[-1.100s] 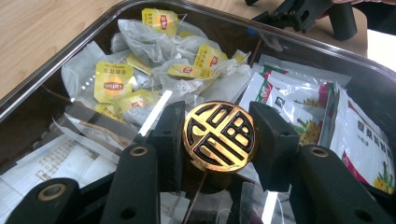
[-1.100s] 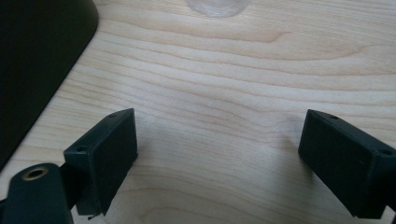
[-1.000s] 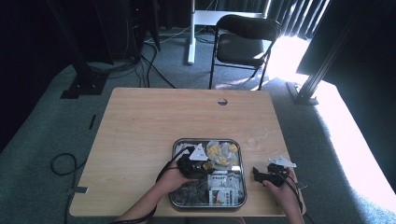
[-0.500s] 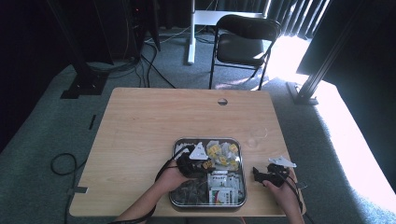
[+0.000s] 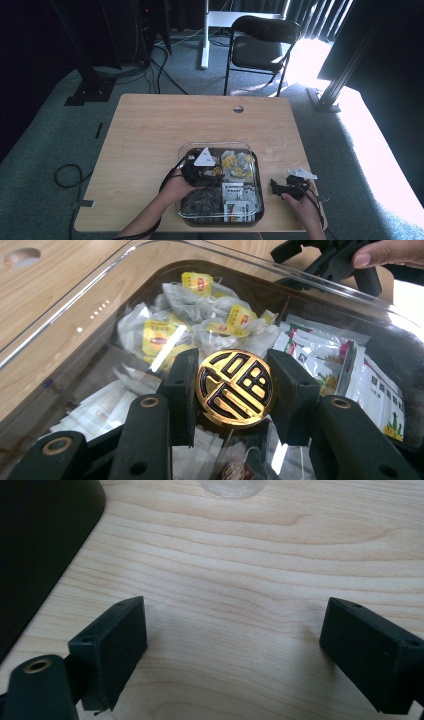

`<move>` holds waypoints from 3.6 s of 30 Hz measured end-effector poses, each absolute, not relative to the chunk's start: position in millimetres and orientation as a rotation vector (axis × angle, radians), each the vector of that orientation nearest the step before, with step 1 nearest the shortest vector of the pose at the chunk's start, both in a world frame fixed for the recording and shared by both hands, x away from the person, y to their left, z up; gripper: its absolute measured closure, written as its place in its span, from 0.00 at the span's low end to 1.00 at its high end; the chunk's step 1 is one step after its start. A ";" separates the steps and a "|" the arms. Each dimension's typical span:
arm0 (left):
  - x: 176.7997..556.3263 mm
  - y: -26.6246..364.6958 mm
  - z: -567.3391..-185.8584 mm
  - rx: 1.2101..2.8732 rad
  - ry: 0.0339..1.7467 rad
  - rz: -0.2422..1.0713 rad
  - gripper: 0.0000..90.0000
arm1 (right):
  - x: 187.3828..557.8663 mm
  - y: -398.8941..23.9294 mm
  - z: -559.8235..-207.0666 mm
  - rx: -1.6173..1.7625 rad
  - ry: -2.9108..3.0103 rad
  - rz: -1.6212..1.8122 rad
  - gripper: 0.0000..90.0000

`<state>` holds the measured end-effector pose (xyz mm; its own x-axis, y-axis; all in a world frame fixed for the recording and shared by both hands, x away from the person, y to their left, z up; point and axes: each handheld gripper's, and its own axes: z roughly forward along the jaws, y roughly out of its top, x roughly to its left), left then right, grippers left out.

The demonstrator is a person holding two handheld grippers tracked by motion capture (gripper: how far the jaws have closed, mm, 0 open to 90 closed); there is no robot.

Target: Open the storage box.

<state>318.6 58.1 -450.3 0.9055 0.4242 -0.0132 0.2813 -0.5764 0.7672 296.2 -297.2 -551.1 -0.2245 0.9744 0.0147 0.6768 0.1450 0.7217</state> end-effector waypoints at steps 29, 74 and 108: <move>329.9 120.7 -446.7 2.200 0.661 0.333 0.66 | 296.3 -297.4 -551.2 1.572 1.968 0.851 0.12; 337.0 236.5 -456.9 2.088 0.973 0.487 0.66 | 296.2 -297.3 -551.1 1.573 1.967 0.851 0.12; 346.0 287.3 -502.2 1.924 1.268 0.614 0.66 | 296.2 -297.3 -551.1 1.572 1.968 0.851 0.12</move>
